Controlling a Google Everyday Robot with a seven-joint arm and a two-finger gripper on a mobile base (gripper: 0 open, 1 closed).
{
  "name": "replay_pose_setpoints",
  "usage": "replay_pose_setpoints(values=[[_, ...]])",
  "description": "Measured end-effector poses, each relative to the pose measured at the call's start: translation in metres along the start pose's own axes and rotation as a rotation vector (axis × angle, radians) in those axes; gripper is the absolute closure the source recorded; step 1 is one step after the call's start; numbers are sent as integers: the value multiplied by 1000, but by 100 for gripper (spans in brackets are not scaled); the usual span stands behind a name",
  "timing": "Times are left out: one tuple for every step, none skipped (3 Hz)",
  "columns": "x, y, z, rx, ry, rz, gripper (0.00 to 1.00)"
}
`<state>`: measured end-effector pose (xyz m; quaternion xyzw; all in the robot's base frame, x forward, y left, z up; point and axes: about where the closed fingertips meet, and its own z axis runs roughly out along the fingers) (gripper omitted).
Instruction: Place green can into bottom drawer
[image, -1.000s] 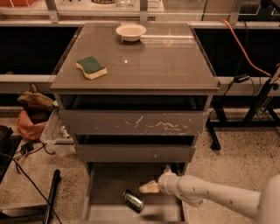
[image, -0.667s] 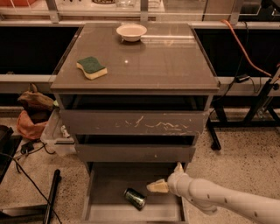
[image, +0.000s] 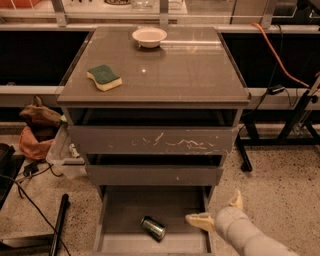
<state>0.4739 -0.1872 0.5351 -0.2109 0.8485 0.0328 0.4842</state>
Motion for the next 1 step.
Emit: replay_pose_setpoints(values=[[-15,-5,-58,54,-42,-20,0]])
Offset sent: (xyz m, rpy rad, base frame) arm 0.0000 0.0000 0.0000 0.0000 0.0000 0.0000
